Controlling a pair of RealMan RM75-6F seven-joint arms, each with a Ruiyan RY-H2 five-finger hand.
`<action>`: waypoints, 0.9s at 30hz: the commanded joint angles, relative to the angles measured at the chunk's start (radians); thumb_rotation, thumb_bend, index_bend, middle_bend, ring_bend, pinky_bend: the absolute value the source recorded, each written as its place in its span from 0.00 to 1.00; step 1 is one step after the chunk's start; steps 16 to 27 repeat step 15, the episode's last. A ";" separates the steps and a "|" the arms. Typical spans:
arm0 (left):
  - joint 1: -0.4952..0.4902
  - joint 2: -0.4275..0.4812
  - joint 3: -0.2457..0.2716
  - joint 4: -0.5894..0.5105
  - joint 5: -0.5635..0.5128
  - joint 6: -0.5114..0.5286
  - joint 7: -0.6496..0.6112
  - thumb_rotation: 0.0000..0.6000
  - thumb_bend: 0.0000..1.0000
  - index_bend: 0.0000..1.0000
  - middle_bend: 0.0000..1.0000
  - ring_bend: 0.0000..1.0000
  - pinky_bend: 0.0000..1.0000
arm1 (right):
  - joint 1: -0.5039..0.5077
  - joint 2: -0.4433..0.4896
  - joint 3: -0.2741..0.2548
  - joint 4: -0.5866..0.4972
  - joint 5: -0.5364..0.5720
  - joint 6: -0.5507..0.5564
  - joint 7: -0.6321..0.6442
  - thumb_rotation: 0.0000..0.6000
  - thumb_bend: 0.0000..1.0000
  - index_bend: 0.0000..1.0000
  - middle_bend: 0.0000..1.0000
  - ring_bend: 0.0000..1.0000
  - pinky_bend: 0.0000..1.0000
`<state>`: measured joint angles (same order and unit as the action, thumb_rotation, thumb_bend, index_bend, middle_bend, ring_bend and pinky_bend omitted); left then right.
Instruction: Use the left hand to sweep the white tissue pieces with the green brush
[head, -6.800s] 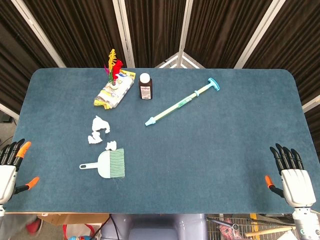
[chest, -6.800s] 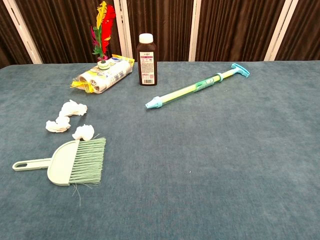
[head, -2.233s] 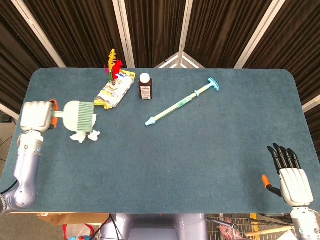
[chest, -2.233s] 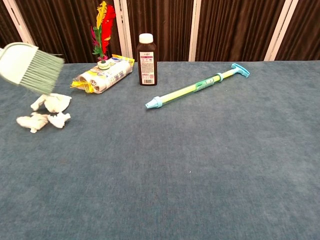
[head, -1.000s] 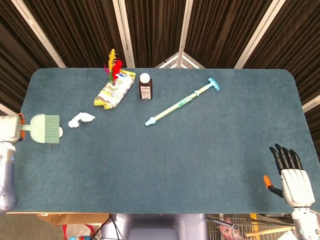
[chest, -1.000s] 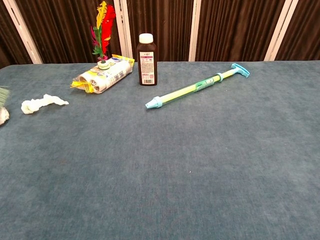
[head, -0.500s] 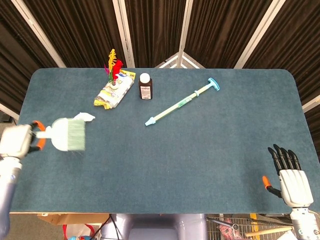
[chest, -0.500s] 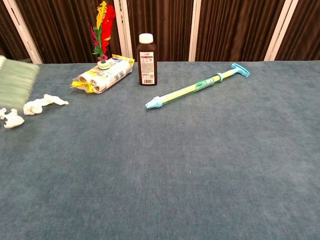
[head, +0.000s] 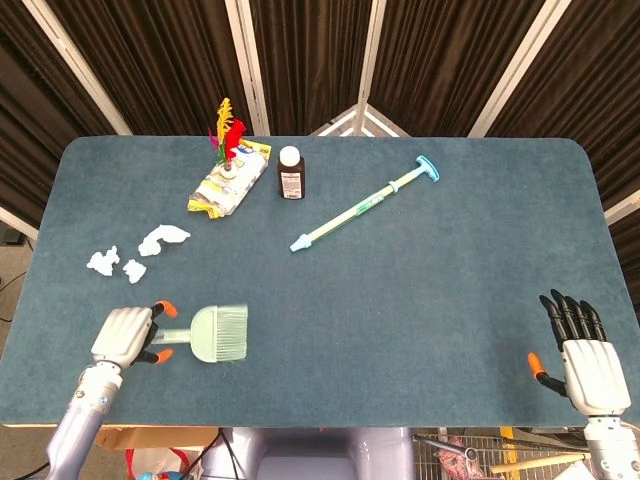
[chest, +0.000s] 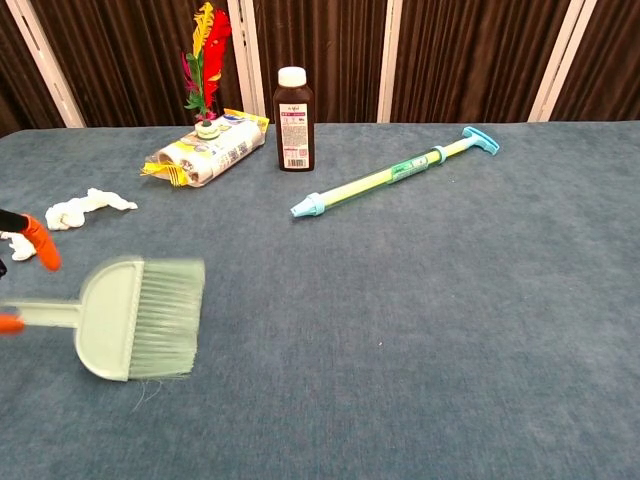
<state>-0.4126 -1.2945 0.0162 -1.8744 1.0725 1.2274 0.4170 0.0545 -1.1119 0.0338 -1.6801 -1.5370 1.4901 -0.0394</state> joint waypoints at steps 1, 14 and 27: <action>0.022 0.037 0.020 -0.003 0.034 0.025 0.003 1.00 0.04 0.04 0.51 0.61 0.71 | 0.001 0.001 0.000 0.000 -0.001 -0.002 0.002 1.00 0.38 0.00 0.00 0.00 0.00; 0.264 0.170 0.104 0.219 0.478 0.441 -0.296 1.00 0.04 0.00 0.00 0.00 0.07 | 0.004 0.000 -0.003 0.007 -0.015 0.000 -0.010 1.00 0.38 0.00 0.00 0.00 0.00; 0.279 0.176 0.109 0.232 0.478 0.456 -0.302 1.00 0.04 0.00 0.00 0.00 0.07 | 0.004 -0.001 -0.003 0.008 -0.019 0.002 -0.010 1.00 0.38 0.00 0.00 0.00 0.00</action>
